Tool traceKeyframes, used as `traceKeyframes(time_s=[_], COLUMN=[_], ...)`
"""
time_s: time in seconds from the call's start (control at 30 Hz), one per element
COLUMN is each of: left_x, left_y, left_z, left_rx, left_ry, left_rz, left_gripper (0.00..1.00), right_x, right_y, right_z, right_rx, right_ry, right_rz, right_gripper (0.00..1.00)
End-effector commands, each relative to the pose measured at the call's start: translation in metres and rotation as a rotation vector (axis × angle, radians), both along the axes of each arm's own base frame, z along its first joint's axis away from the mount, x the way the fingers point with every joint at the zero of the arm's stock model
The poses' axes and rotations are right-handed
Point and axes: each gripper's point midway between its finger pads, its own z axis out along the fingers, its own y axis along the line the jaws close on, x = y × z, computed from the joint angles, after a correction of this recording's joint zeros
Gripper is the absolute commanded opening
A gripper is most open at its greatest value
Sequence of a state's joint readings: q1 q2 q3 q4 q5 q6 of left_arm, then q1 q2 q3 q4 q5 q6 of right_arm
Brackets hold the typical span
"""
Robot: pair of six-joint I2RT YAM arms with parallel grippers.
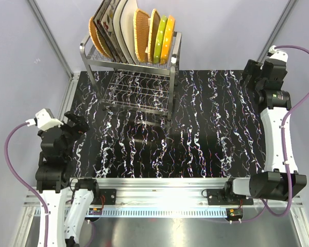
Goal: Unload the plates from the dish rack
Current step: Grab a plate with the left arm
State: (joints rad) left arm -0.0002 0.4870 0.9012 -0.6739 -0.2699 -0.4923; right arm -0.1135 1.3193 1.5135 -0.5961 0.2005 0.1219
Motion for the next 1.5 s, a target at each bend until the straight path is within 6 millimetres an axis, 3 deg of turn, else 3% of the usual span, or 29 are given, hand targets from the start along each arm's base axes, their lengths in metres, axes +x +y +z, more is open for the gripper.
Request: traceKeyframes(time_s=[0.0, 0.07, 0.23, 0.3, 0.5, 0.93, 1.1, 1.27, 1.3, 1.37, 1.4, 1.47], left_x=[-0.001, 0.002, 0.008, 0.011, 0.02, 0.029, 0.032, 0.046, 0.046, 0.058, 0.058, 0.07], left_y=[-0.01, -0.015, -0.033, -0.038, -0.078, -0.129, -0.155, -0.178, -0.179, -0.191, -0.193, -0.207], left_z=[0.029, 0.03, 0.041, 0.048, 0.07, 0.114, 0.143, 0.166, 0.18, 0.181, 0.197, 0.197], left_rx=[-0.033, -0.048, -0.08, -0.087, -0.136, -0.243, -0.252, -0.283, -0.288, -0.312, -0.312, -0.32], left_ry=[-0.058, -0.041, -0.031, -0.043, -0.092, -0.139, -0.171, -0.176, -0.204, -0.172, -0.2, -0.17], left_rz=[-0.045, -0.072, -0.164, -0.195, -0.419, -0.664, -0.735, -0.773, -0.778, -0.788, -0.798, -0.815], left_gripper=[0.99, 0.99, 0.99, 0.99, 0.99, 0.98, 0.97, 0.95, 0.94, 0.93, 0.91, 0.9], right_x=[0.002, 0.002, -0.011, -0.026, -0.056, -0.052, -0.05, -0.049, -0.049, -0.048, -0.048, -0.046], right_y=[0.004, 0.014, 0.083, 0.108, 0.145, 0.154, 0.153, 0.155, 0.155, 0.155, 0.155, 0.154], right_z=[0.023, 0.029, 0.043, 0.047, 0.056, 0.048, 0.041, 0.037, 0.037, 0.035, 0.035, 0.035], right_rx=[0.011, 0.004, -0.077, -0.097, -0.092, 0.046, 0.078, 0.106, 0.112, 0.116, 0.119, 0.12], right_ry=[-0.047, -0.063, -0.151, -0.195, -0.239, -0.222, -0.201, -0.193, -0.192, -0.191, -0.191, -0.191], right_rz=[0.021, 0.085, 0.571, 0.729, 0.979, 0.987, 0.968, 0.968, 0.966, 0.965, 0.963, 0.956], right_gripper=[1.0, 1.0, 1.0, 1.0, 1.0, 1.0, 1.0, 1.0, 1.0, 1.0, 1.0, 1.0])
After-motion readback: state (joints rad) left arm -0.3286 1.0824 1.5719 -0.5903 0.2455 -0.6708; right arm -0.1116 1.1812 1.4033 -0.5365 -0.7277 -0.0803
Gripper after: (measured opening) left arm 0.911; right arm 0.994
